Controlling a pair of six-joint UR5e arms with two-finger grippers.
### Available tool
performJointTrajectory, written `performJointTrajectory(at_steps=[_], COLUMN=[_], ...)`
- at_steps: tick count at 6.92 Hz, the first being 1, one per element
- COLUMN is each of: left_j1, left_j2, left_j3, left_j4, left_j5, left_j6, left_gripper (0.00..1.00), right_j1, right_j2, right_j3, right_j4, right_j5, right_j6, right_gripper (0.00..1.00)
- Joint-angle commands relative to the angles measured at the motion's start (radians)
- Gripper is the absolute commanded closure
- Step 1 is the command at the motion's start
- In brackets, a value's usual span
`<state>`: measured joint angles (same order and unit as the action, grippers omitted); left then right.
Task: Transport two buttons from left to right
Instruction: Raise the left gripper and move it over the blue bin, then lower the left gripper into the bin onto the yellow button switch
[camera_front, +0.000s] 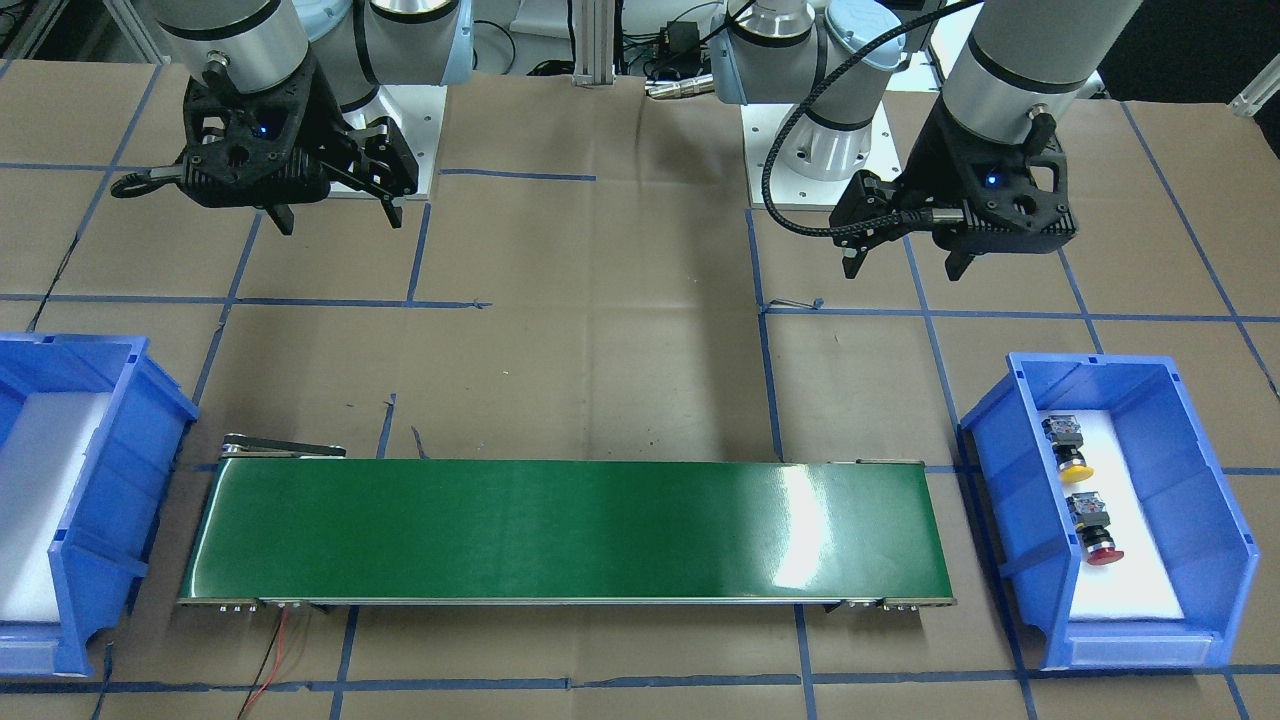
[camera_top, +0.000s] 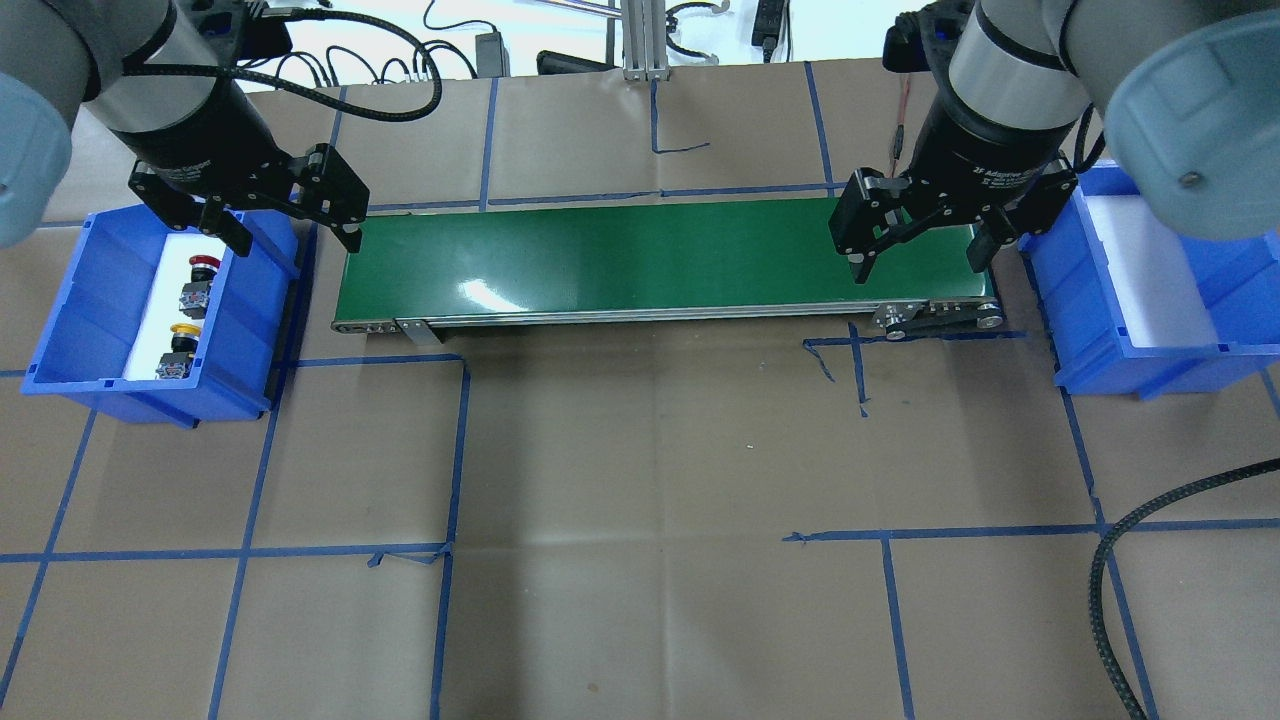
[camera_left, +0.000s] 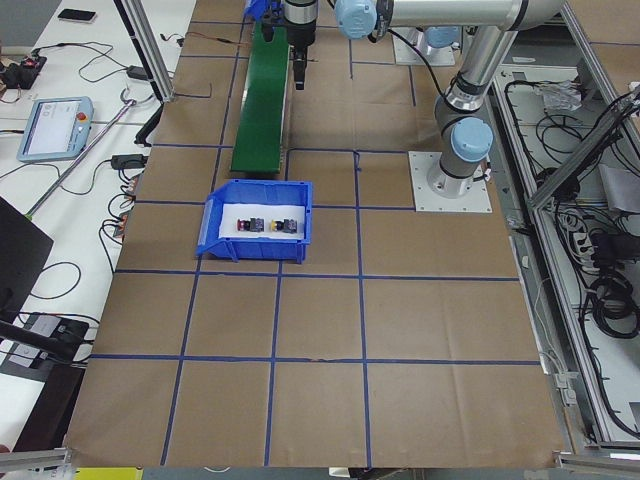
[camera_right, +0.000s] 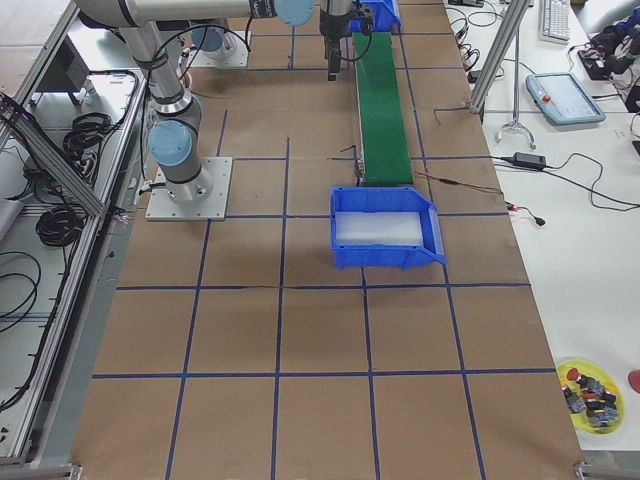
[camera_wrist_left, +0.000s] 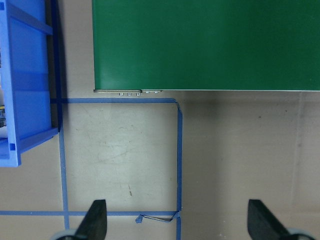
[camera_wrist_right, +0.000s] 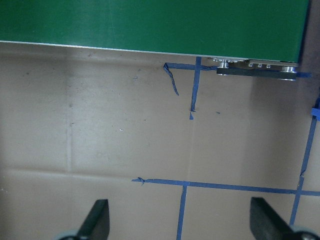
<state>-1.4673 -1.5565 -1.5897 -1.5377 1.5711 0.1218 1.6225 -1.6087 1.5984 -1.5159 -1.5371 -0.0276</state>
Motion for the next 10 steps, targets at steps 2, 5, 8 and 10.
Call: performJointTrajectory(at_steps=[2, 5, 8, 10], left_j1=[0.258, 0.462, 0.562, 0.561], left_j2=[-0.005, -0.030, -0.106, -0.122], left_j3=[0.000, -0.033, -0.064, -0.186], left_j4=[-0.002, 0.005, 0.089, 0.296], left_j5=[-0.006, 0.001, -0.008, -0.010], left_j6=[0.311, 0.586, 0.756, 0.716], left_gripper=[0.00, 0.01, 0.01, 0.01], right_j1=[-0.001, -0.001, -0.001, -0.001], right_j2=[0.000, 0.001, 0.001, 0.001], right_j3=[0.000, 0.000, 0.000, 0.000], right_j4=[-0.001, -0.001, -0.001, -0.001], right_j5=[0.000, 0.000, 0.000, 0.000], right_j6=[0.000, 0.000, 0.000, 0.000], right_gripper=[0.00, 0.00, 0.00, 0.00])
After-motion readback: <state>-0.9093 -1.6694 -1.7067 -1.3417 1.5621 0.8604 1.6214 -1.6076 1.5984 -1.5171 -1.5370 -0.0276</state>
